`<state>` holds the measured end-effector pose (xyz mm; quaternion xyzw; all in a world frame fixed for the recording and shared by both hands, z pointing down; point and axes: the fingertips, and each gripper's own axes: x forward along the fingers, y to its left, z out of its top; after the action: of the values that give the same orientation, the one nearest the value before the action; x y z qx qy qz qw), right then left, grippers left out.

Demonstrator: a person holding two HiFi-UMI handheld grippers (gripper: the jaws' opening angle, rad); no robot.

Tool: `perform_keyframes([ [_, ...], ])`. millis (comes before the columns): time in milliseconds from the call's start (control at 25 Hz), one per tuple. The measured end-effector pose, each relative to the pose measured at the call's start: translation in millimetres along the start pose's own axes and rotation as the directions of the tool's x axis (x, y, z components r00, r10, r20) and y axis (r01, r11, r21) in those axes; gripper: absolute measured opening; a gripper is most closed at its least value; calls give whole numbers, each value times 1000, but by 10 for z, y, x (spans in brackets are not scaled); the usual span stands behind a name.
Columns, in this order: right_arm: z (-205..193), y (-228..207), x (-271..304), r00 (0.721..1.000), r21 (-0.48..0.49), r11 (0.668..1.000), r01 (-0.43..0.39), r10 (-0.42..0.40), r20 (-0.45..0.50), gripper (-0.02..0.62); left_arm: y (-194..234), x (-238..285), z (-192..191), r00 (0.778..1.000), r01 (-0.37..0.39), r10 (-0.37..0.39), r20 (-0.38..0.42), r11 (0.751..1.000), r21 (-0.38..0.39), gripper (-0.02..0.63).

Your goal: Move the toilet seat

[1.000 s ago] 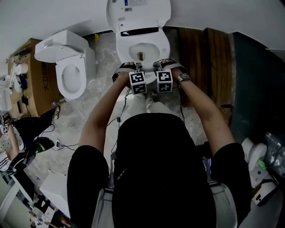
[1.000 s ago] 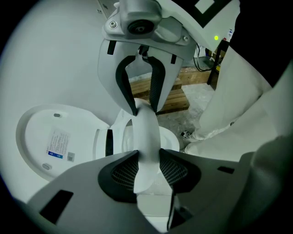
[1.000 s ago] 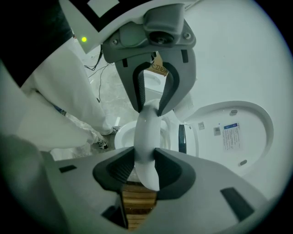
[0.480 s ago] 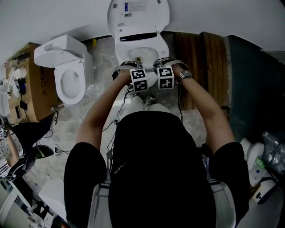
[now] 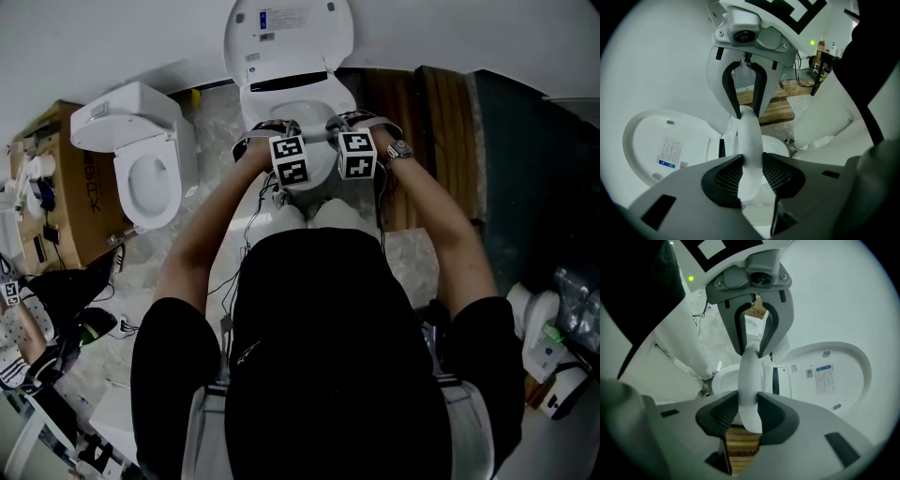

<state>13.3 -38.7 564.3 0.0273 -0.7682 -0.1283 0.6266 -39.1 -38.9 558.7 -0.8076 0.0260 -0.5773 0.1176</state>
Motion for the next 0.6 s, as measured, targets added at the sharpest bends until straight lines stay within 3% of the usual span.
perform_keyframes([
  [400, 8, -231, -156, 998, 1, 998, 59, -59, 32, 133, 223, -117, 27, 999, -34, 34, 12, 999, 5, 138],
  [600, -30, -407, -216, 994, 1, 996, 85, -84, 66, 127, 429, -191, 42, 994, -105, 106, 31, 994, -21, 136],
])
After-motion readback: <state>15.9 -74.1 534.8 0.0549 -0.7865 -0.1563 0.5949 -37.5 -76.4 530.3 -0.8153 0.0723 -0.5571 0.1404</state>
